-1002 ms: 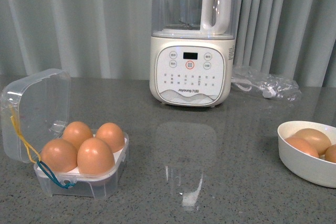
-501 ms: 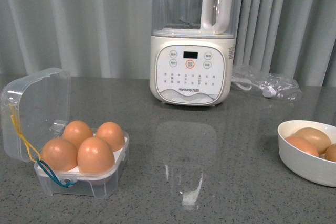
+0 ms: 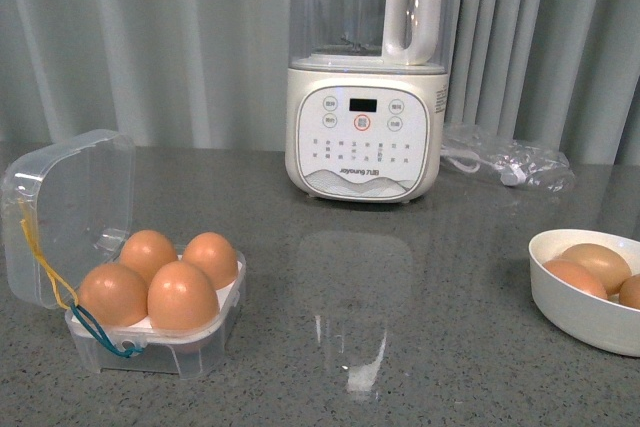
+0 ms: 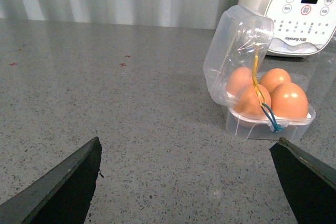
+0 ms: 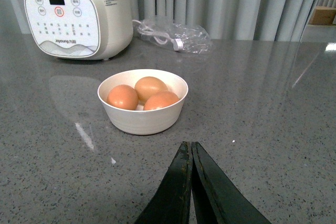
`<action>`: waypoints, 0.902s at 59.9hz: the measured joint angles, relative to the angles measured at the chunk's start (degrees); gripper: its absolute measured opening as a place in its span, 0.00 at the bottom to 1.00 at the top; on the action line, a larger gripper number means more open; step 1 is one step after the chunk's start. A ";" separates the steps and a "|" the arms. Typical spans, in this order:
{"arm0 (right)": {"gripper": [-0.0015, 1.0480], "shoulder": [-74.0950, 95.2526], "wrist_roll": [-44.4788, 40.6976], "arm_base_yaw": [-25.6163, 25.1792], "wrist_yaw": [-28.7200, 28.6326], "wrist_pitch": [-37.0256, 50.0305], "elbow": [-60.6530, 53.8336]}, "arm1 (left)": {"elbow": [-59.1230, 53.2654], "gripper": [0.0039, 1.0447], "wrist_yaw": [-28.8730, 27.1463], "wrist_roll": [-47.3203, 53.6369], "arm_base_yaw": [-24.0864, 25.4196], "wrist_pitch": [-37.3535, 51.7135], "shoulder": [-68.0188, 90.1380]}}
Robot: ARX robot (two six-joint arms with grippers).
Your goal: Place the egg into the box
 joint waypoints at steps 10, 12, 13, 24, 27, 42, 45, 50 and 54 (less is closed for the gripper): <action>0.03 0.00 0.00 0.00 0.00 -0.02 0.00 | 0.00 0.94 -0.02 0.00 0.00 0.00 0.02; 0.06 0.00 0.00 0.00 0.00 -0.02 0.00 | 0.00 0.94 0.00 0.00 0.00 0.00 0.02; 0.07 0.00 -0.02 0.00 0.00 -0.02 0.00 | 0.00 0.94 0.00 0.00 0.00 0.00 0.02; 0.36 0.00 0.00 0.00 -0.02 -0.02 0.00 | 0.00 0.94 -0.02 0.00 0.00 0.00 0.02; 0.45 0.00 0.00 0.00 -0.02 -0.02 0.00 | 0.00 0.94 -0.02 0.00 0.00 0.00 0.02; 0.90 0.00 0.00 0.00 0.00 -0.02 0.00 | 0.00 0.94 -0.02 0.00 0.00 0.00 0.02; 0.95 0.00 0.09 0.00 0.00 -0.02 0.00 | 0.00 0.94 -0.02 0.00 0.00 0.00 0.02; 0.93 0.00 0.07 0.00 0.00 -0.02 0.00 | 0.00 0.94 -0.02 0.00 0.00 0.00 0.02; 0.93 0.00 0.07 0.00 0.00 -0.02 0.00 | 0.00 0.94 -0.02 0.00 0.00 0.00 0.02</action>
